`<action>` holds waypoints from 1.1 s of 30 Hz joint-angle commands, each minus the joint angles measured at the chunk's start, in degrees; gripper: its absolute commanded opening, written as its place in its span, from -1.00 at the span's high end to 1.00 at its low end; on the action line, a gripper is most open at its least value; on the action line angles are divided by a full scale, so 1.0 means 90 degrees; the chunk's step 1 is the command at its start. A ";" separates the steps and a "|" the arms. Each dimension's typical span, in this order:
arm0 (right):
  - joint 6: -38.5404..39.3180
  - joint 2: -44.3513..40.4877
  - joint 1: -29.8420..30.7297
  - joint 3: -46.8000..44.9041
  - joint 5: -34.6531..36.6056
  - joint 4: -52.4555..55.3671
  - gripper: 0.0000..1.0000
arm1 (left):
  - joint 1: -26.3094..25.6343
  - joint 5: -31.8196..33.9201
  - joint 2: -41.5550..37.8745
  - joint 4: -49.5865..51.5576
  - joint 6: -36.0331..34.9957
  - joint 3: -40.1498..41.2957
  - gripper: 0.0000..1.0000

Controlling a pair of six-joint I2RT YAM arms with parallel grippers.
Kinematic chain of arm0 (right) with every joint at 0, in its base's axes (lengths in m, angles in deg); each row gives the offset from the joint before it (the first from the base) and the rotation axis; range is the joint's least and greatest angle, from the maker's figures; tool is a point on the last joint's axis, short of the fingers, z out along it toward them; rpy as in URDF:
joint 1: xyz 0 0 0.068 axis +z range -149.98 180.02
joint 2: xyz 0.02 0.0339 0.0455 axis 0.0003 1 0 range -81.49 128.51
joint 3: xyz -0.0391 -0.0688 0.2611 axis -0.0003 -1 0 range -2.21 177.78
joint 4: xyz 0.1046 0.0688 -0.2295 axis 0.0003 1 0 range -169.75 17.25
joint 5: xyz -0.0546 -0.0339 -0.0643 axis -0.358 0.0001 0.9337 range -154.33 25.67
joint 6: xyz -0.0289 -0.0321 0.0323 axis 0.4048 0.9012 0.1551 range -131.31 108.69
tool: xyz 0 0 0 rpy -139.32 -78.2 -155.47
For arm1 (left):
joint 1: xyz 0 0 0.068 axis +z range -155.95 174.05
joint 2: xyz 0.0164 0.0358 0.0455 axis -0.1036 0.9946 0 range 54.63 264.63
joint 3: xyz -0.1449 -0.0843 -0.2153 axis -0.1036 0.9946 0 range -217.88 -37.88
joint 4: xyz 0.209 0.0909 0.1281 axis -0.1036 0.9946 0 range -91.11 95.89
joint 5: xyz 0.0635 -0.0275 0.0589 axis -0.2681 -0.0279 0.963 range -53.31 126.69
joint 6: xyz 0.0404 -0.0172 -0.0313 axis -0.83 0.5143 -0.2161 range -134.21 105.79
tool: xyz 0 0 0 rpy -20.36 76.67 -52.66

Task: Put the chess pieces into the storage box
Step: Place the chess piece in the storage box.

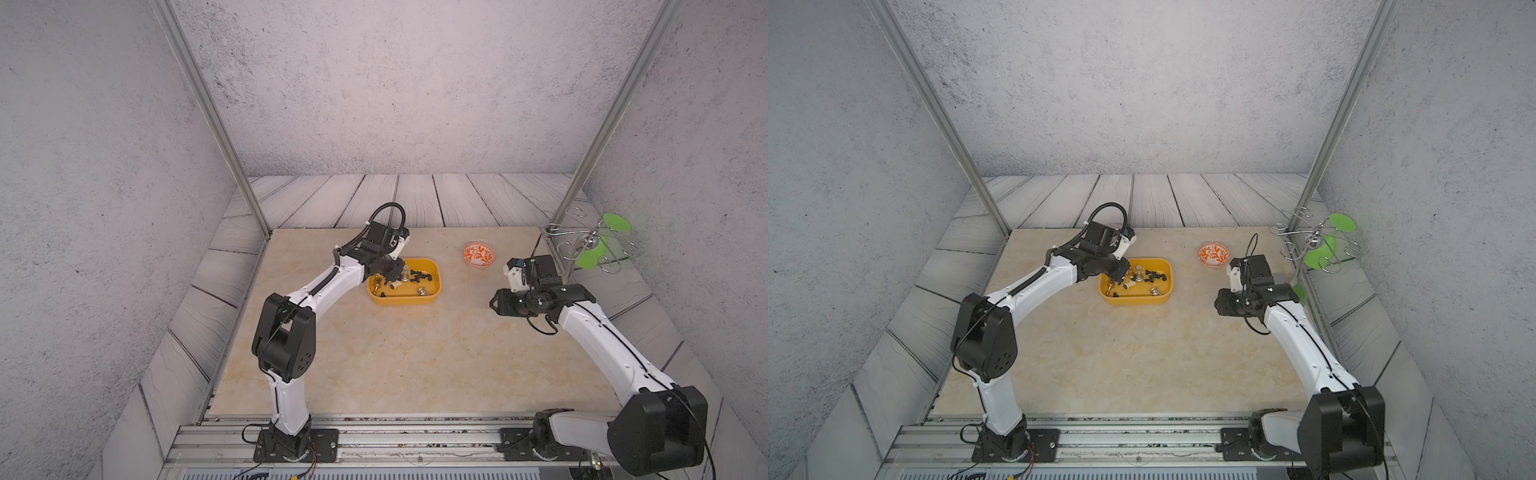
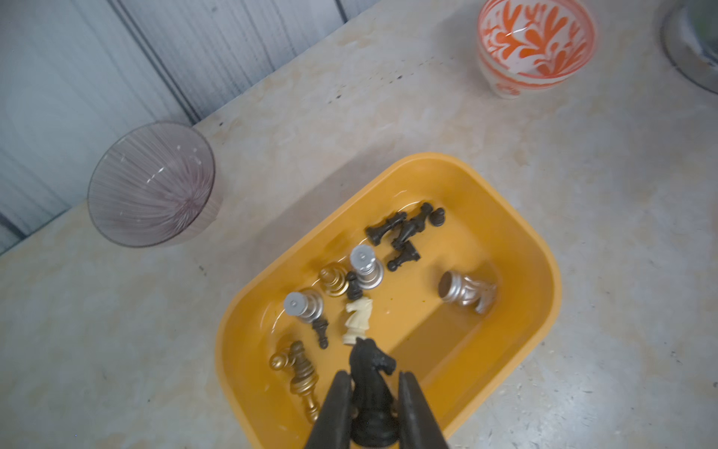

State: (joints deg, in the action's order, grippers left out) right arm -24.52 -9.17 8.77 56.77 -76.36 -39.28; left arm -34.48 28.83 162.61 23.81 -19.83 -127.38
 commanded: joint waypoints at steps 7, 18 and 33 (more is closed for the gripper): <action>0.0051 0.0118 -0.0029 0.0126 0.0048 0.0152 0.08 | 0.0172 -0.0159 0.0338 0.0633 0.0223 0.0168 0.73; 0.0023 0.0127 -0.0021 0.0088 0.0019 0.0137 0.09 | 0.0171 -0.0625 0.0430 0.0600 0.0411 0.0300 0.61; 0.0033 0.0100 -0.0021 0.0035 0.0019 0.0142 0.08 | 0.0172 -0.0691 0.0241 0.0414 0.0546 0.0456 0.38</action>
State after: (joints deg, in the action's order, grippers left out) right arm -24.52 -8.95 8.73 56.77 -76.32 -39.22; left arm -32.99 22.93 165.59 28.08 -15.37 -123.94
